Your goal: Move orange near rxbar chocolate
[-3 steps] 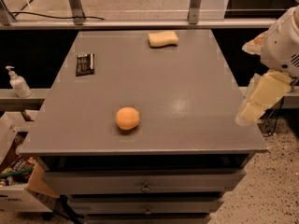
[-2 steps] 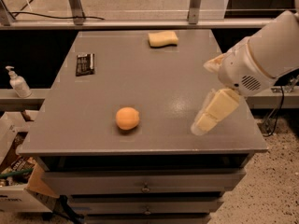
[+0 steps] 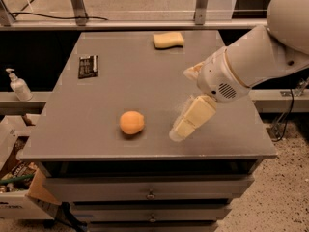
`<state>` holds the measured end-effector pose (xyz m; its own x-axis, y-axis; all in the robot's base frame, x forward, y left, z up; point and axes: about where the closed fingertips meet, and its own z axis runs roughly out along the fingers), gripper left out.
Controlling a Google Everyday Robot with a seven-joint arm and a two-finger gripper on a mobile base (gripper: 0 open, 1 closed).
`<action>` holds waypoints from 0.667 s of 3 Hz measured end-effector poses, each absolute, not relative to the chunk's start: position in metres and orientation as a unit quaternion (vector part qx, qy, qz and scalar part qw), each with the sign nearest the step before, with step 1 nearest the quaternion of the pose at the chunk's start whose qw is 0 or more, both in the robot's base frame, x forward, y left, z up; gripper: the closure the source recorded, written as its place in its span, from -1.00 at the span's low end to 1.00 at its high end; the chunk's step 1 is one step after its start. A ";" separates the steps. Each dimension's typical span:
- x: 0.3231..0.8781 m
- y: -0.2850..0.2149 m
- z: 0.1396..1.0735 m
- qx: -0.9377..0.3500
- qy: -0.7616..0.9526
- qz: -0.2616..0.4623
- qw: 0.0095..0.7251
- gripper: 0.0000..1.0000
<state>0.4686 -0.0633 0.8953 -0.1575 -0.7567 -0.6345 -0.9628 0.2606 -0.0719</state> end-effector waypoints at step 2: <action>0.465 -0.033 0.885 -0.538 0.739 0.206 0.348 -1.00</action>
Offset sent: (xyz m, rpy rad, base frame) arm -0.0028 0.0636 -0.0218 0.2434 -0.0618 -0.0925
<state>0.4651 -0.0332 0.8847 -0.1782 -0.6524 -0.7366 -0.9395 0.3353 -0.0697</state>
